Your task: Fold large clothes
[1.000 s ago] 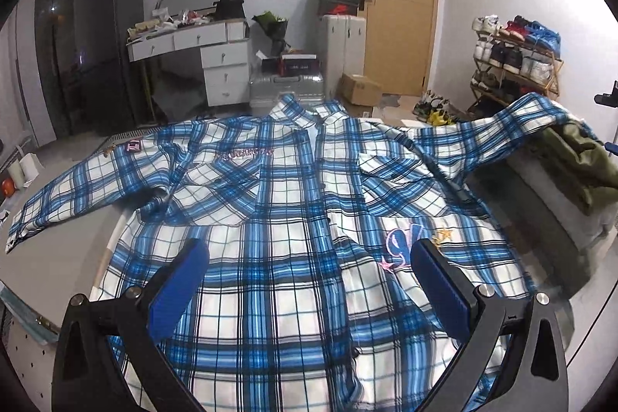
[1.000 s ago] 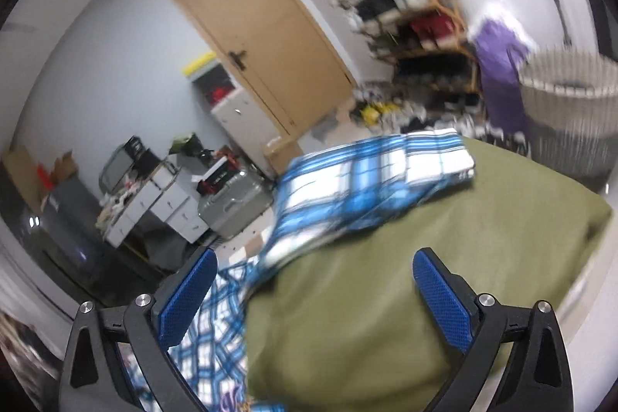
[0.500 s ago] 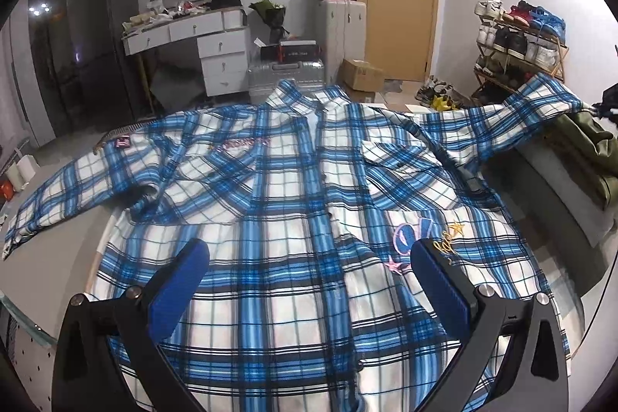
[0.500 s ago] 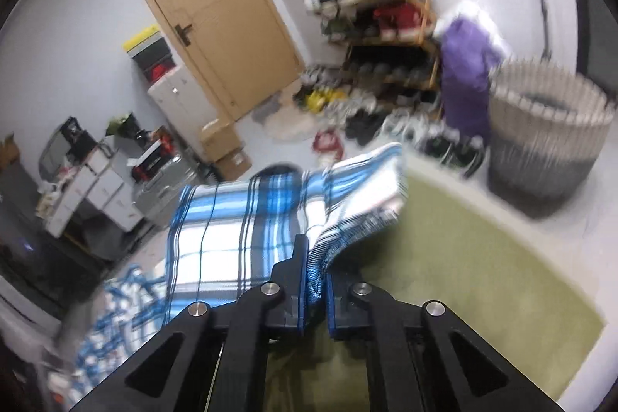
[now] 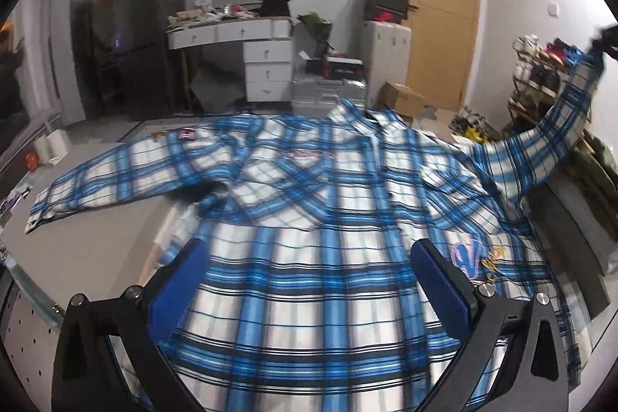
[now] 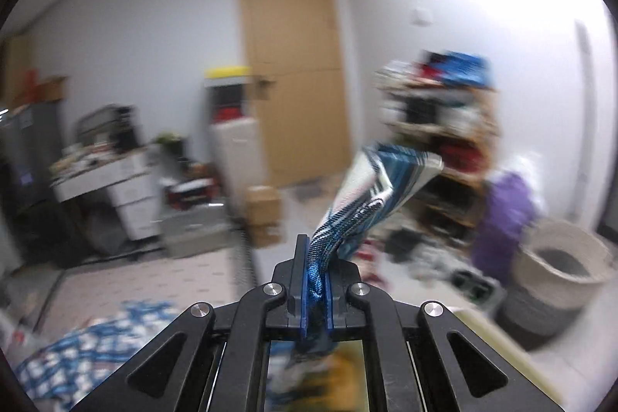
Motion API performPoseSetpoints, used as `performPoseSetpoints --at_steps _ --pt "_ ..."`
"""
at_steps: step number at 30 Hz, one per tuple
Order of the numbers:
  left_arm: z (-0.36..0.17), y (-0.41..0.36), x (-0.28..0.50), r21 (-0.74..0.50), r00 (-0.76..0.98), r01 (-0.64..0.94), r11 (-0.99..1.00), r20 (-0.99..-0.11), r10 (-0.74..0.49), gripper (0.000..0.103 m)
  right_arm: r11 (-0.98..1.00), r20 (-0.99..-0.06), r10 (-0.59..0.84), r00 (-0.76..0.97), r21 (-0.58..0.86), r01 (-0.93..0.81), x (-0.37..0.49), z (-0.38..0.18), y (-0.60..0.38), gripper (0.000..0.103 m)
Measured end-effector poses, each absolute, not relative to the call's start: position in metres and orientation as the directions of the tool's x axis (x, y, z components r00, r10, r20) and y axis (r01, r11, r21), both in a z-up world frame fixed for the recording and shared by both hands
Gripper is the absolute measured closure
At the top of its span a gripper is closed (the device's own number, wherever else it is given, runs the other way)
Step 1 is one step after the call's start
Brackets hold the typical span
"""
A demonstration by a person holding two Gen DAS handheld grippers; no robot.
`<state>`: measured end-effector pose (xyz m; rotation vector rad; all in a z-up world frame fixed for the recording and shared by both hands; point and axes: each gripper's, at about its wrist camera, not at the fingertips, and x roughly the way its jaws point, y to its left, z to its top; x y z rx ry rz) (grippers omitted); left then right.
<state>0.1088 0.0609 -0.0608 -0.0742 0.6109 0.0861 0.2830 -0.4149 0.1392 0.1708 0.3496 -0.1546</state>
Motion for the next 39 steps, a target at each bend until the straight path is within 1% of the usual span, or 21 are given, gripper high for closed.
performPoseSetpoints --at_steps 1,4,6,8,9,12,13,15,18,20,21,23,25,27,29,30,32,33,36,38,39 --pt "-0.06 0.067 0.106 -0.044 0.819 -0.114 0.992 -0.57 0.069 0.001 0.98 -0.356 -0.024 0.934 0.176 0.092 0.29 0.137 -0.38 0.097" --pt "-0.06 0.086 0.098 -0.046 0.824 -0.145 0.988 -0.559 0.095 0.001 0.966 -0.371 0.172 0.912 0.245 -0.083 0.305 0.125 -0.304 0.097" --pt "-0.062 0.099 0.092 -0.053 0.822 -0.171 0.984 -0.558 0.113 0.001 0.939 -0.392 0.302 0.869 0.281 -0.199 0.315 0.104 -0.243 0.097" --pt "-0.064 0.115 0.086 -0.063 0.819 -0.2 0.978 -0.558 0.132 0.001 0.912 -0.429 0.391 0.814 0.3 -0.28 0.328 0.076 -0.186 0.097" --pt "-0.065 0.12 0.084 -0.064 0.818 -0.21 0.975 -0.559 0.14 0.001 0.904 -0.447 0.415 0.793 0.304 -0.301 0.335 0.065 -0.167 0.097" --pt "-0.071 0.137 0.076 -0.074 0.805 -0.248 0.966 -0.57 0.163 0.001 0.865 -0.534 0.499 0.682 0.344 -0.364 0.359 0.002 -0.09 0.097" --pt "-0.074 0.142 0.075 -0.076 0.799 -0.26 0.963 -0.577 0.17 0.001 0.856 -0.58 0.518 0.629 0.355 -0.377 0.368 -0.031 -0.057 0.097" --pt "-0.079 0.148 0.073 -0.073 0.785 -0.279 0.958 -0.591 0.183 0.001 0.855 -0.645 0.517 0.563 0.353 -0.381 0.376 -0.076 -0.008 0.097" --pt "-0.087 0.155 0.073 -0.075 0.765 -0.295 0.953 -0.616 0.189 0.001 0.861 -0.713 0.498 0.494 0.337 -0.381 0.382 -0.126 0.029 0.096" --pt "-0.089 0.154 0.072 -0.075 0.756 -0.296 0.952 -0.628 0.185 0.001 0.86 -0.768 0.481 0.424 0.319 -0.399 0.382 -0.158 0.053 0.09" --pt "-0.09 0.154 0.071 -0.073 0.753 -0.296 0.952 -0.631 0.186 0.001 0.848 -0.784 0.496 0.375 0.343 -0.405 0.377 -0.167 0.055 0.08" --pt "-0.092 0.154 0.071 -0.075 0.753 -0.292 0.953 -0.632 0.181 0.001 0.809 -0.771 0.551 0.32 0.398 -0.432 0.366 -0.171 0.055 0.069" --pt "-0.092 0.158 0.068 -0.08 0.758 -0.281 0.956 -0.63 0.17 0.001 0.776 -0.728 0.596 0.34 0.411 -0.479 0.349 -0.155 0.036 0.061" --pt "-0.093 0.157 0.072 -0.082 0.758 -0.269 0.96 -0.633 0.158 0.001 0.754 -0.68 0.633 0.37 0.432 -0.495 0.338 -0.139 0.01 0.038" --pt "-0.093 0.155 0.075 -0.086 0.758 -0.256 0.963 -0.636 0.144 0.001 0.798 -0.65 0.588 0.48 0.371 -0.475 0.327 -0.12 -0.039 0.025" --pt "-0.092 0.154 0.076 -0.088 0.76 -0.247 0.965 -0.636 0.137 0.001 0.84 -0.655 0.529 0.539 0.318 -0.439 0.325 -0.114 -0.061 0.022" --pt "-0.089 0.147 0.081 -0.08 0.76 -0.229 0.97 -0.637 0.127 0.001 0.91 -0.684 0.403 0.608 0.225 -0.35 0.328 -0.109 -0.096 0.021" --pt "-0.087 0.146 0.083 -0.078 0.761 -0.221 0.972 -0.637 0.122 0.001 0.946 -0.709 0.309 0.634 0.164 -0.278 0.332 -0.114 -0.124 0.021" --pt "-0.08 0.138 0.097 -0.053 0.765 -0.19 0.98 -0.633 0.114 0.001 0.99 -0.746 0.121 0.655 0.042 -0.135 0.34 -0.133 -0.182 0.022" --pt "-0.073 0.132 0.11 -0.021 0.768 -0.173 0.985 -0.629 0.122 0.001 0.997 -0.779 0.076 0.622 0.043 -0.068 0.349 -0.151 -0.218 0.022" --pt "-0.069 0.128 0.118 -0.011 0.768 -0.16 0.987 -0.629 0.118 0.001 0.998 -0.795 0.067 0.602 0.047 -0.049 0.355 -0.155 -0.226 0.025"
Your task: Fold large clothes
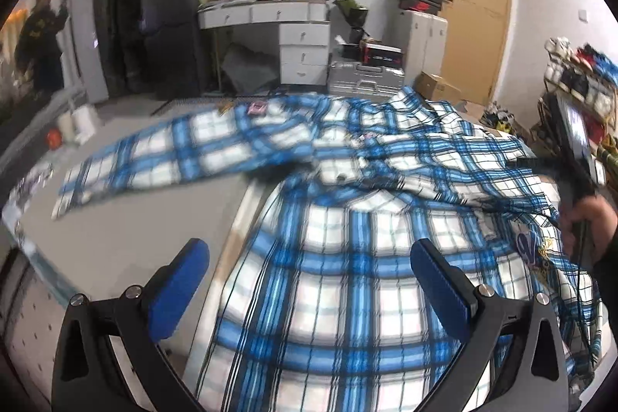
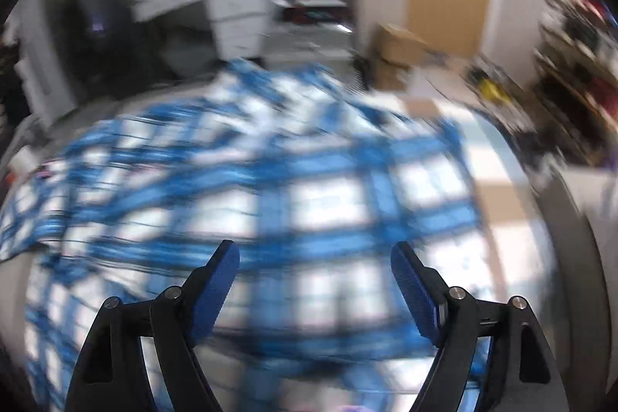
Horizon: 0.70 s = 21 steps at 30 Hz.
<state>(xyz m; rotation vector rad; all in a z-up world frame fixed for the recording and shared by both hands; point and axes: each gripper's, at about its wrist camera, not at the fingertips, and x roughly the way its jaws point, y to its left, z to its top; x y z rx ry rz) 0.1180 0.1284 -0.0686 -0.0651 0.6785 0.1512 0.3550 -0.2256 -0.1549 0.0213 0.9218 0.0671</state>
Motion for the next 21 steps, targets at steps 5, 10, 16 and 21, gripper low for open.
performPoseSetpoints --at_steps 5,10,16,21 --pt "-0.055 0.11 0.176 0.038 0.768 -0.08 0.996 -0.635 0.086 0.001 0.999 -0.864 0.007 0.503 -0.021 -0.05 0.361 -0.195 -0.247 0.087" --pt "-0.063 0.071 0.247 0.103 0.744 0.022 0.994 -0.667 0.053 0.001 0.988 -0.767 0.154 0.623 0.136 -0.077 0.34 -0.176 -0.269 0.086" --pt "-0.117 0.022 0.353 0.075 0.599 0.109 0.991 -0.801 -0.005 0.001 0.908 -0.532 0.373 0.76 0.376 -0.183 0.32 -0.177 -0.293 0.083" --pt "-0.16 0.009 0.414 0.074 0.484 0.099 0.992 -0.875 0.017 0.001 0.85 -0.487 0.467 0.738 0.476 -0.224 0.319 -0.18 -0.306 0.083"
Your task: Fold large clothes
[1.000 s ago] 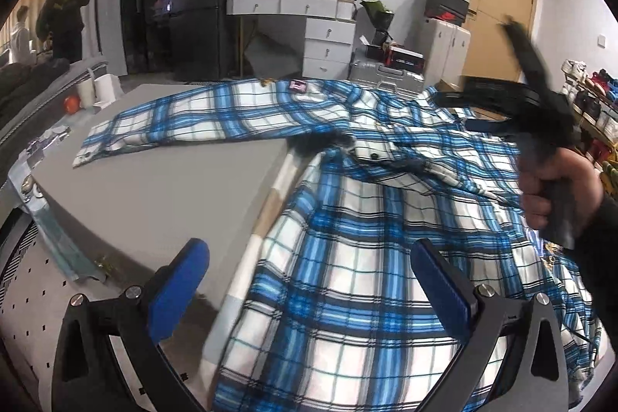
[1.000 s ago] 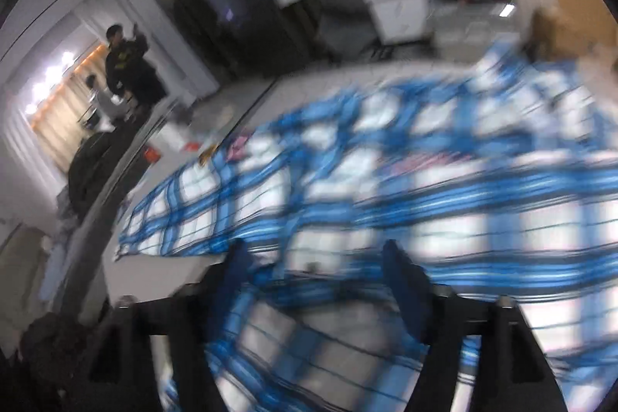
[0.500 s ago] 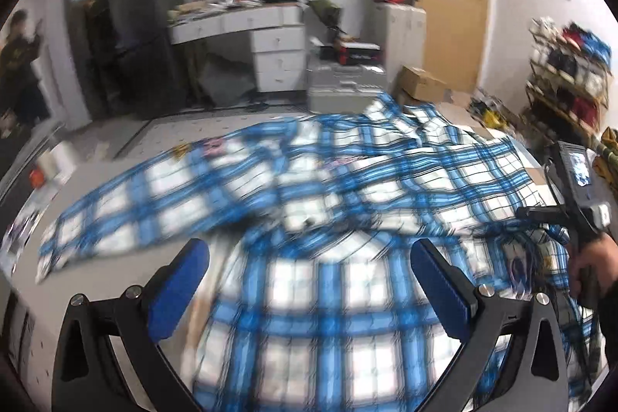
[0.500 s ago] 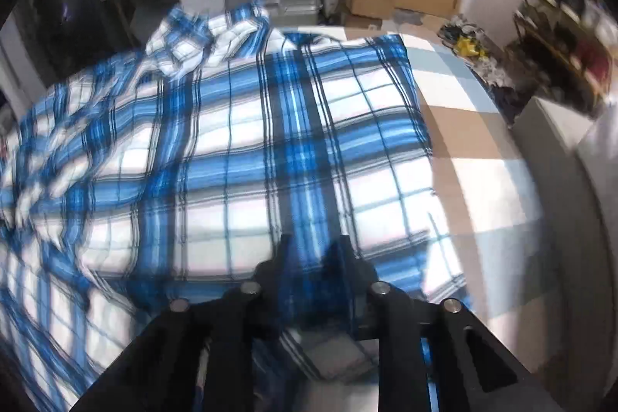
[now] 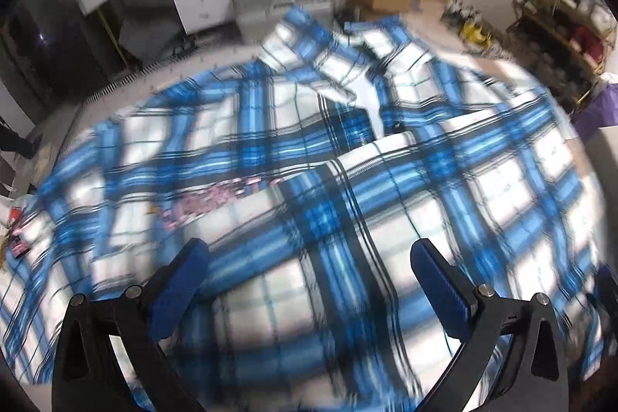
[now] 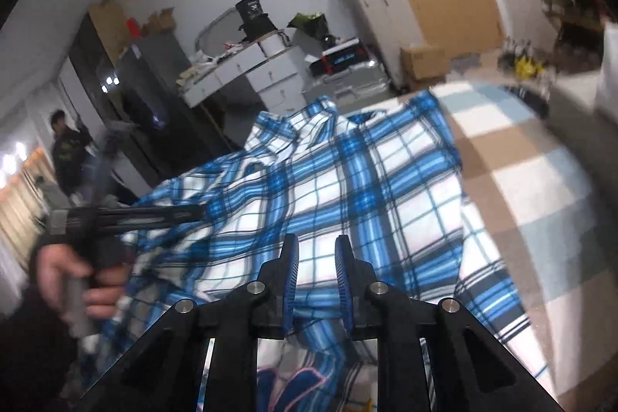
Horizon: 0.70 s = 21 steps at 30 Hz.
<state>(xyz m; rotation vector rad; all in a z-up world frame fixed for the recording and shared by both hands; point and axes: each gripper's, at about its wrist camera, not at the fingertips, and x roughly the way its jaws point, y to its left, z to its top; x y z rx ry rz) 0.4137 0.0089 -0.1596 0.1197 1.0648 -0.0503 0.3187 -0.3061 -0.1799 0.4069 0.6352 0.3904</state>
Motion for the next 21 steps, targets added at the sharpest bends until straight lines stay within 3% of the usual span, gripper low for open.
performPoseSetpoints --at_steps 2,5,9,12,16,21 --pt "-0.181 0.008 0.428 0.12 0.418 0.092 0.989 -0.906 0.071 0.0 0.822 -0.47 0.507 0.723 0.518 -0.239 0.326 -0.181 -0.307 0.083" --pt "-0.182 0.03 0.434 0.017 0.379 0.025 1.0 -0.925 0.006 0.001 0.802 -0.467 0.523 0.713 0.552 -0.227 0.32 -0.181 -0.301 0.081" --pt "-0.156 0.028 0.43 0.012 0.441 0.036 0.999 -0.897 -0.005 0.002 0.799 -0.458 0.484 0.745 0.579 -0.163 0.307 -0.176 -0.311 0.062" --pt "-0.126 -0.009 0.427 -0.044 0.487 0.155 0.987 -0.866 -0.115 0.002 0.811 -0.456 0.419 0.785 0.578 -0.097 0.304 -0.17 -0.319 0.059" --pt "-0.12 -0.098 0.438 0.064 0.51 0.349 0.935 -0.85 -0.132 0.001 0.854 -0.446 0.274 0.852 0.521 -0.002 0.296 -0.158 -0.328 0.059" --pt "-0.146 -0.153 0.482 0.016 0.399 0.385 0.923 -0.905 -0.151 0.002 0.85 -0.421 0.189 0.887 0.523 0.067 0.288 -0.153 -0.347 0.055"
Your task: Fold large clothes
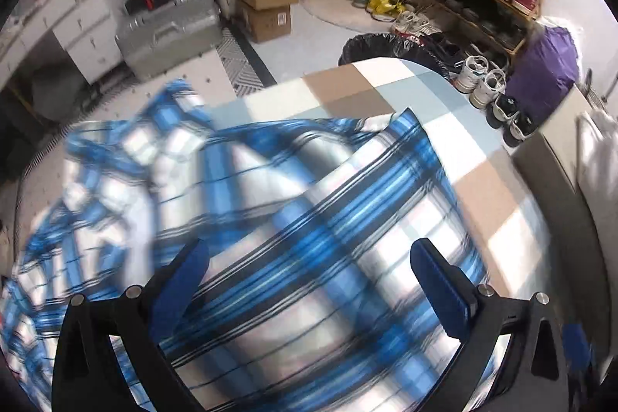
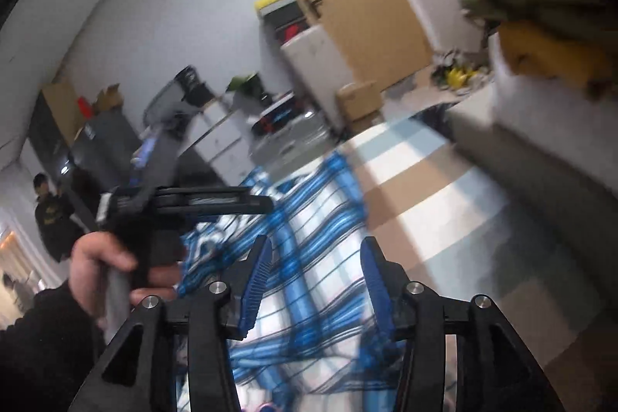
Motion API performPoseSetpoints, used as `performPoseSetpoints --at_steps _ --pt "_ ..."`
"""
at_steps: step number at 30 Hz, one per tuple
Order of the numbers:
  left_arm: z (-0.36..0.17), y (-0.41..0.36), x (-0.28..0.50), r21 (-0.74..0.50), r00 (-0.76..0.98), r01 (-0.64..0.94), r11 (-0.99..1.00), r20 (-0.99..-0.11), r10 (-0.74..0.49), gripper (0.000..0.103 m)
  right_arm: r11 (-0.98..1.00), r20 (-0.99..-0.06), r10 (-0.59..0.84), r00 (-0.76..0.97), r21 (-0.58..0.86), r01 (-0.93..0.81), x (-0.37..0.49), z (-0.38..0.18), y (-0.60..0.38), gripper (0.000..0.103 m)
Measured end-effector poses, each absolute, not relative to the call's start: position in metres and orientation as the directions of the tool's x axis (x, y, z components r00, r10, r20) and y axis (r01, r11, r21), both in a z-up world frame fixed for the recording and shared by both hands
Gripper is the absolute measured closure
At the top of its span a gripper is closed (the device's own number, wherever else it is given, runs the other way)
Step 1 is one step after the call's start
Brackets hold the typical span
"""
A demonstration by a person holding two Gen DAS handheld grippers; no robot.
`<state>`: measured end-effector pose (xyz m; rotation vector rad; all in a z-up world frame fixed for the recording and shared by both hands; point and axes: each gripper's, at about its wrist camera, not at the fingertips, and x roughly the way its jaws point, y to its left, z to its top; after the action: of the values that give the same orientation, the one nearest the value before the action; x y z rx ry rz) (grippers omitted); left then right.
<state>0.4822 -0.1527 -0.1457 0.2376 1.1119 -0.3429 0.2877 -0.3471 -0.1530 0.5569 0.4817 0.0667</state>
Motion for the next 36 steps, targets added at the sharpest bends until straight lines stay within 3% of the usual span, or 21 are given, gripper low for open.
performPoseSetpoints --at_steps 5,8,12,17,21,24,29,36 --pt "-0.174 -0.162 0.483 0.132 0.36 0.315 0.94 -0.933 0.011 0.001 0.839 -0.447 0.213 0.869 0.54 0.071 0.294 -0.158 -0.347 0.055" --pt "-0.17 -0.157 0.484 0.123 0.365 0.294 0.948 -0.931 0.008 0.003 0.848 -0.442 0.227 0.868 0.528 0.048 0.292 -0.154 -0.341 0.055" --pt "-0.151 -0.167 0.467 0.029 0.422 0.354 0.935 -0.897 -0.132 0.005 0.855 -0.425 0.214 0.879 0.517 0.041 0.285 -0.151 -0.34 0.05" --pt "-0.176 -0.167 0.449 0.102 0.371 0.424 0.9 -0.926 -0.07 0.004 0.844 -0.43 0.209 0.878 0.533 0.06 0.285 -0.155 -0.346 0.049" --pt "-0.157 -0.136 0.437 0.155 0.481 0.373 0.915 -0.875 -0.048 0.005 0.841 -0.435 0.208 0.876 0.537 0.067 0.286 -0.156 -0.349 0.049" --pt "-0.131 -0.074 0.414 0.066 0.515 0.304 0.95 -0.851 -0.106 0.005 0.844 -0.447 0.208 0.87 0.532 0.072 0.286 -0.16 -0.349 0.047" --pt "-0.082 0.069 0.33 -0.029 0.606 0.091 0.995 -0.792 -0.078 0.005 0.855 -0.45 0.233 0.862 0.517 0.038 0.287 -0.161 -0.344 0.046" --pt "-0.063 0.236 0.179 -0.016 0.68 -0.286 0.958 -0.707 0.192 0.005 0.894 -0.417 0.211 0.884 0.448 -0.002 0.279 -0.152 -0.328 0.046"
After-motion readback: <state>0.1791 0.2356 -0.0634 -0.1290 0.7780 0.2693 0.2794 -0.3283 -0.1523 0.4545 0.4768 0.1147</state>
